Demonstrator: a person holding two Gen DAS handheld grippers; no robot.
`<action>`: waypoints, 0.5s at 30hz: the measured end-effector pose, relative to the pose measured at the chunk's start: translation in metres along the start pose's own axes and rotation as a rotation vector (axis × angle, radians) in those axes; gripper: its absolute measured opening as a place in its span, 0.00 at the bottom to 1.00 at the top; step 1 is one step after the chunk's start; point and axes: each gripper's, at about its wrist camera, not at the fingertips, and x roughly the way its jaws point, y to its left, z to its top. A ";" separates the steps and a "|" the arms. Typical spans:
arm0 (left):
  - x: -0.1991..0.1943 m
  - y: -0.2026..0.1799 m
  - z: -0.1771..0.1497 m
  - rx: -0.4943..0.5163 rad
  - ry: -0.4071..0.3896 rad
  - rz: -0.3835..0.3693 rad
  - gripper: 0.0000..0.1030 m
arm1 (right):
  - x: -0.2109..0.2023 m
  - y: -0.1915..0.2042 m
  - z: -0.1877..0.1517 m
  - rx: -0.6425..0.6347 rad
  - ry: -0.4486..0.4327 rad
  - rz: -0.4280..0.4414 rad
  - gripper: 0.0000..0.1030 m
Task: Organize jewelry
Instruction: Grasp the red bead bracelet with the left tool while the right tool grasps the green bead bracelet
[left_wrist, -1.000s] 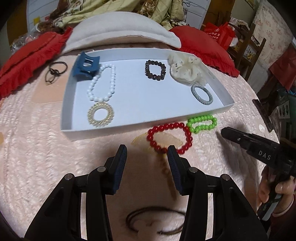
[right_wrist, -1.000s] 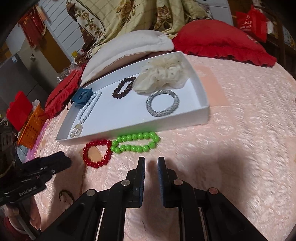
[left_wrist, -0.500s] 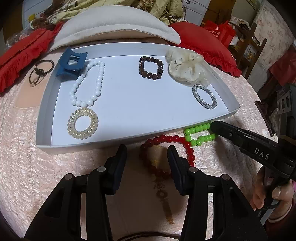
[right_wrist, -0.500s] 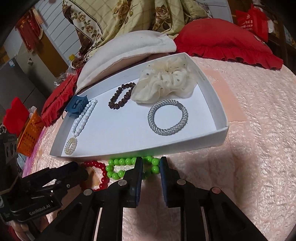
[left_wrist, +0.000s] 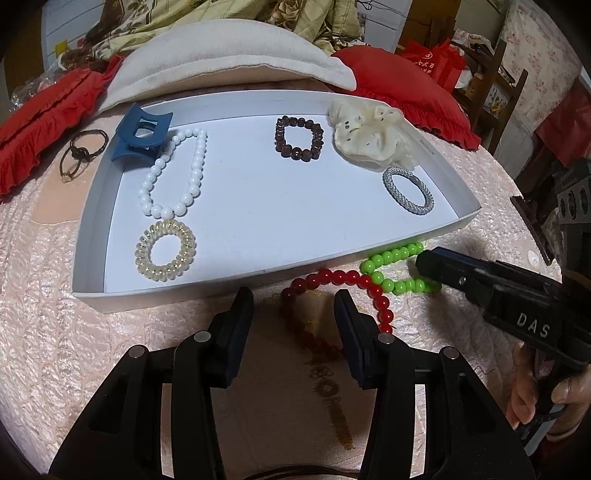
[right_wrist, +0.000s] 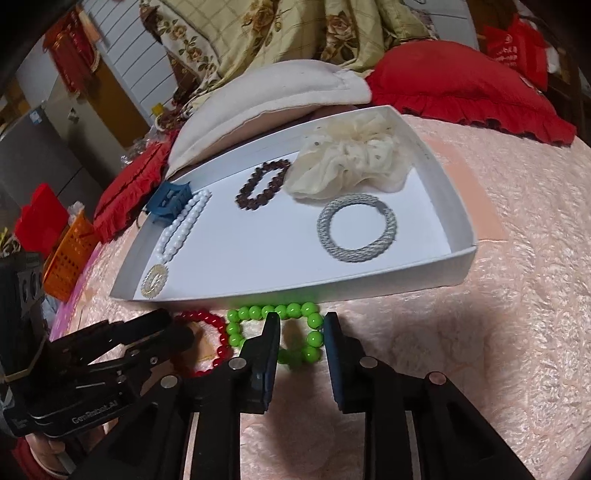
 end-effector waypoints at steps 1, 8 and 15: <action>0.000 -0.001 0.000 0.002 -0.003 0.004 0.43 | 0.001 0.003 -0.002 -0.014 -0.003 -0.002 0.23; 0.000 -0.009 -0.004 0.033 -0.012 0.058 0.25 | 0.007 0.018 -0.002 -0.097 -0.014 -0.084 0.24; -0.006 -0.013 -0.013 0.045 0.008 0.026 0.09 | 0.010 0.028 -0.002 -0.146 0.017 -0.131 0.24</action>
